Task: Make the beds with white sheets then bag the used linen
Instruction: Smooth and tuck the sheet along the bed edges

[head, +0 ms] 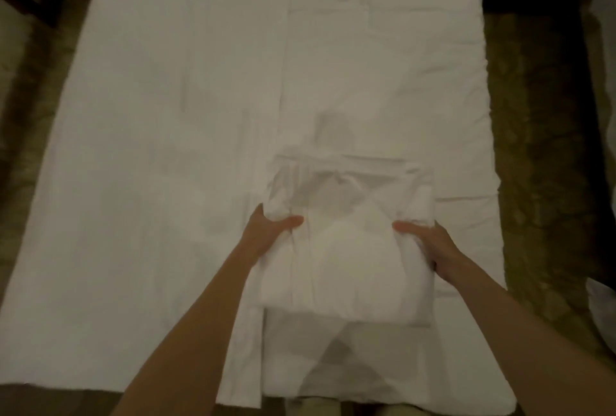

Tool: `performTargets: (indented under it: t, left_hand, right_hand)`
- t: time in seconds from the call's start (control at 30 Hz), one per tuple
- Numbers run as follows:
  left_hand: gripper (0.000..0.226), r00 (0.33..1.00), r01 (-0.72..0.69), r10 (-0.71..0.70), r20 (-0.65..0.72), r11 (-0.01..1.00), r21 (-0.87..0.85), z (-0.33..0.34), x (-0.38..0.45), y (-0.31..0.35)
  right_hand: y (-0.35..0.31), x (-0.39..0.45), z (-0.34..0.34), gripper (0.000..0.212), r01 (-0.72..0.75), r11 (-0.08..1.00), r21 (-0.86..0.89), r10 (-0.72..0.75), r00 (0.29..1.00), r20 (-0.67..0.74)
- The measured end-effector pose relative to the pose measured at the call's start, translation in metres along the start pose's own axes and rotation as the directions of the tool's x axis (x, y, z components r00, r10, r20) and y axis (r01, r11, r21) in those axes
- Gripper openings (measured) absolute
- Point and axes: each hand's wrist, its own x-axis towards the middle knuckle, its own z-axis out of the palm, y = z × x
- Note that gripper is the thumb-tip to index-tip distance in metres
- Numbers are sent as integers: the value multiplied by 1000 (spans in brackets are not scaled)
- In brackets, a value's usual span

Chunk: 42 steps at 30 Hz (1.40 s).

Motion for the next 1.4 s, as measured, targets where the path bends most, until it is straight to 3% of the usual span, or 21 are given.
performTargets:
  t: [0.2, 0.33, 0.47, 0.53, 0.6, 0.73, 0.93, 1.07, 1.13, 1.4]
  left_hand:
    - [84, 980, -64, 88, -180, 988, 138, -166, -11, -6]
    - [109, 957, 5, 66, -283, 970, 245, -256, -13, -33]
    - [95, 924, 83, 34, -380, 954, 287, -302, -3, -68]
    - [92, 910, 85, 57, -412, 944, 318, -303, 5, -90]
    - [96, 930, 92, 65, -361, 911, 403, -285, 14, -112]
    - [93, 987, 122, -16, -161, 725, 678, -229, 12, -134]
    - [82, 984, 160, -43, -173, 641, 750, -214, -3, -95]
    - [79, 990, 58, 77, -122, 565, 823, -217, -24, -47]
    - [71, 981, -15, 172, -92, 535, 845, -217, -43, -16]
    - [55, 905, -196, 425, -5, 426, 883, -190, -141, 126]
  right_hand:
    - [-7, -15, 165, 48, 106, 994, -3, -105, 988, 113]
    - [20, -36, 269, 71, 78, 997, -4, -77, 987, 143]
    - [45, -40, 338, 75, 28, 998, -59, -20, 990, 136]
    - [53, -38, 358, 77, 26, 986, -166, -5, 992, 127]
    - [56, -34, 368, 77, 34, 945, -325, 6, 993, 120]
    - [46, -34, 370, 75, 70, 807, -587, 5, 992, 125]
    - [0, -57, 363, 67, 314, 470, -825, -201, 948, 246]
    - [-31, -98, 356, 61, 445, 131, -886, -304, 868, 392]
    - [-46, -125, 347, 57, 481, 22, -877, -362, 821, 441]
    - [-152, -245, 274, 43, 495, -173, -852, -617, 620, 485]
